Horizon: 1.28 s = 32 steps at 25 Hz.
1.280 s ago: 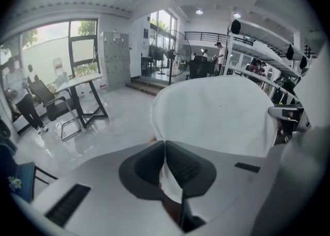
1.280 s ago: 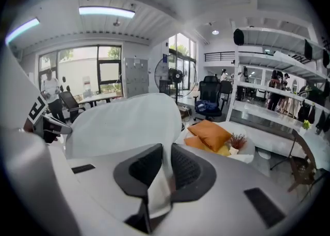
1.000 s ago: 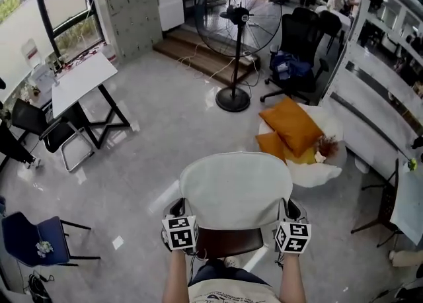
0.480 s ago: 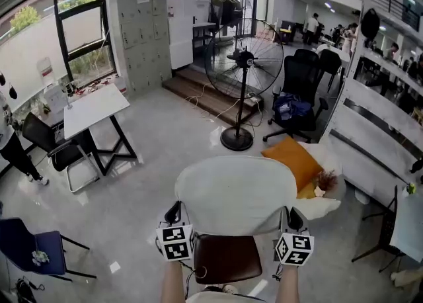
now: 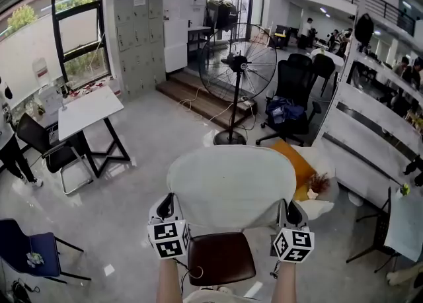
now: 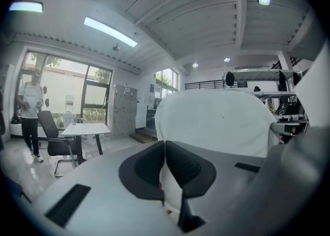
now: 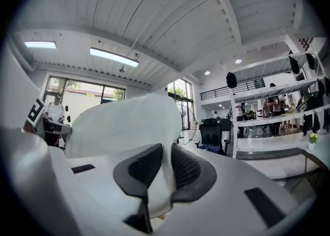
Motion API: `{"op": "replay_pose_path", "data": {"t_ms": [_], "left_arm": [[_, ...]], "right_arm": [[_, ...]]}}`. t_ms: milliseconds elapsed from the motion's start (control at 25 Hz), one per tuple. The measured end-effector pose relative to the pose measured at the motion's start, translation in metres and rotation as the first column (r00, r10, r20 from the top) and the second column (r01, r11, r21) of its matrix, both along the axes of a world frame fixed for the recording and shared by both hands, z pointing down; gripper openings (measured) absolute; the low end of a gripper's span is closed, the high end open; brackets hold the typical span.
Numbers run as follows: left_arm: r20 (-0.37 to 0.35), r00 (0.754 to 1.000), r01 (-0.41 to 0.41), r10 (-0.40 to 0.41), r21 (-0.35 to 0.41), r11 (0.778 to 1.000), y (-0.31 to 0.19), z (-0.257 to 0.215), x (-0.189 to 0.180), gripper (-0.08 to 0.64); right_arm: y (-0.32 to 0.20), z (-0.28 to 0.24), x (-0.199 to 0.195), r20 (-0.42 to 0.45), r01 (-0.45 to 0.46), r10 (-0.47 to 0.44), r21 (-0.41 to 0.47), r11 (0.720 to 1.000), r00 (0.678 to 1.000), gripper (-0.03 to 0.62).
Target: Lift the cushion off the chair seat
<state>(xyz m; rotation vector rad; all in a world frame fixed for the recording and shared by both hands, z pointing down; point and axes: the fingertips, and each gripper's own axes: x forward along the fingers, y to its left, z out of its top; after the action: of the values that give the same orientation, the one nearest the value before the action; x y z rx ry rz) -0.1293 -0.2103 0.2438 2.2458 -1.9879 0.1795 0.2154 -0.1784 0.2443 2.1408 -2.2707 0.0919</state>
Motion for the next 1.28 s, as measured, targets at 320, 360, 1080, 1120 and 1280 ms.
{"op": "replay_pose_path", "data": {"t_ms": [320, 360, 1080, 1120, 1280], "left_arm": [[-0.002, 1.000, -0.006, 0.007, 0.013, 1.000, -0.006, -0.009, 0.011, 0.026], [-0.002, 1.000, -0.006, 0.006, 0.014, 1.000, -0.006, -0.009, 0.011, 0.026], [-0.013, 1.000, 0.004, -0.004, 0.012, 1.000, -0.005, -0.006, 0.012, 0.026], [-0.013, 1.000, 0.004, -0.003, 0.010, 1.000, -0.005, -0.006, 0.011, 0.026], [-0.015, 1.000, 0.002, -0.002, 0.004, 1.000, -0.006, -0.003, 0.011, 0.026]], "right_arm": [[-0.003, -0.002, 0.011, 0.023, -0.007, 0.008, -0.002, 1.000, 1.000, 0.072], [-0.003, -0.003, 0.010, 0.022, -0.007, 0.007, 0.000, 1.000, 1.000, 0.071], [-0.003, -0.001, 0.011, 0.023, -0.001, 0.001, 0.001, 1.000, 1.000, 0.072], [-0.003, -0.002, 0.011, 0.023, 0.000, 0.000, 0.000, 1.000, 1.000, 0.071], [-0.004, 0.000, 0.011, 0.017, 0.003, -0.003, -0.004, 1.000, 1.000, 0.072]]}}
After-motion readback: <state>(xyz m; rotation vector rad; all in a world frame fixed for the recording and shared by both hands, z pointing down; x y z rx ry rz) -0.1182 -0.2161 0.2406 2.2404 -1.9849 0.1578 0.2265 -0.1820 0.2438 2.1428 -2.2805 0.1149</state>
